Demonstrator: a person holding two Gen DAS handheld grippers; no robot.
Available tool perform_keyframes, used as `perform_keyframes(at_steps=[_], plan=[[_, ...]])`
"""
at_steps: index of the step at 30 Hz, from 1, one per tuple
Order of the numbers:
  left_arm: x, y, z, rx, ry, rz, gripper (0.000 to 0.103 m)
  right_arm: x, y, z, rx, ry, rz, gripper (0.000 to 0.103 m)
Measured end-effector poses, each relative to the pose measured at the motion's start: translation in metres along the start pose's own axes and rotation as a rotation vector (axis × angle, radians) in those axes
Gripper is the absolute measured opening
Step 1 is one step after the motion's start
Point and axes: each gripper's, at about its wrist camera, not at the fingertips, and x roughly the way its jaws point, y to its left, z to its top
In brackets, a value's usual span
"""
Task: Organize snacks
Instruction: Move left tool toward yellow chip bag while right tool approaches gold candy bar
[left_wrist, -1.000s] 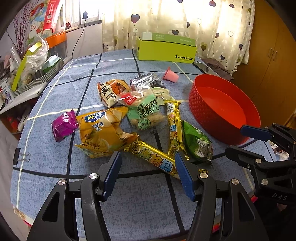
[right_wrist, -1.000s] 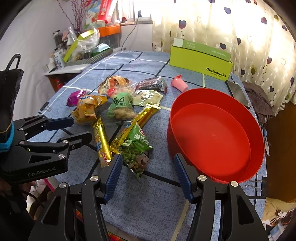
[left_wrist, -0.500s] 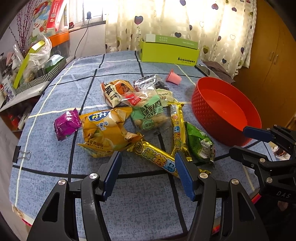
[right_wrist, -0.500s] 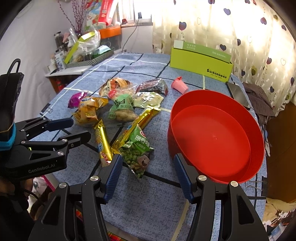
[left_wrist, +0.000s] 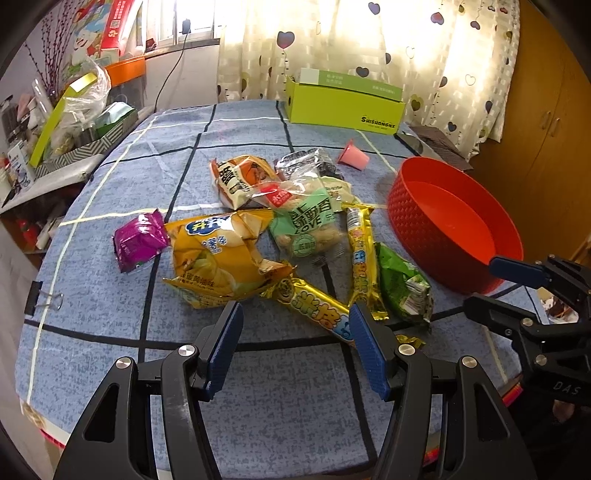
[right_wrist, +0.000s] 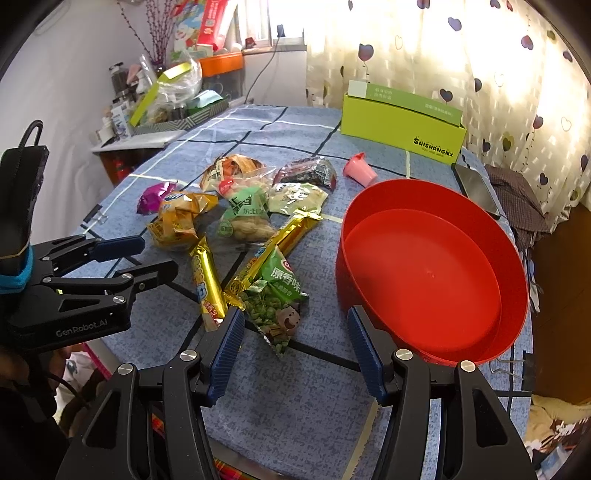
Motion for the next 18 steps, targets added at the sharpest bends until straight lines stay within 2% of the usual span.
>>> perform_keyframes(at_steps=[18], plan=[[0.002, 0.022, 0.004, -0.080, 0.006, 0.007, 0.061, 0.003, 0.002, -0.002, -0.014, -0.003, 0.004, 0.057]])
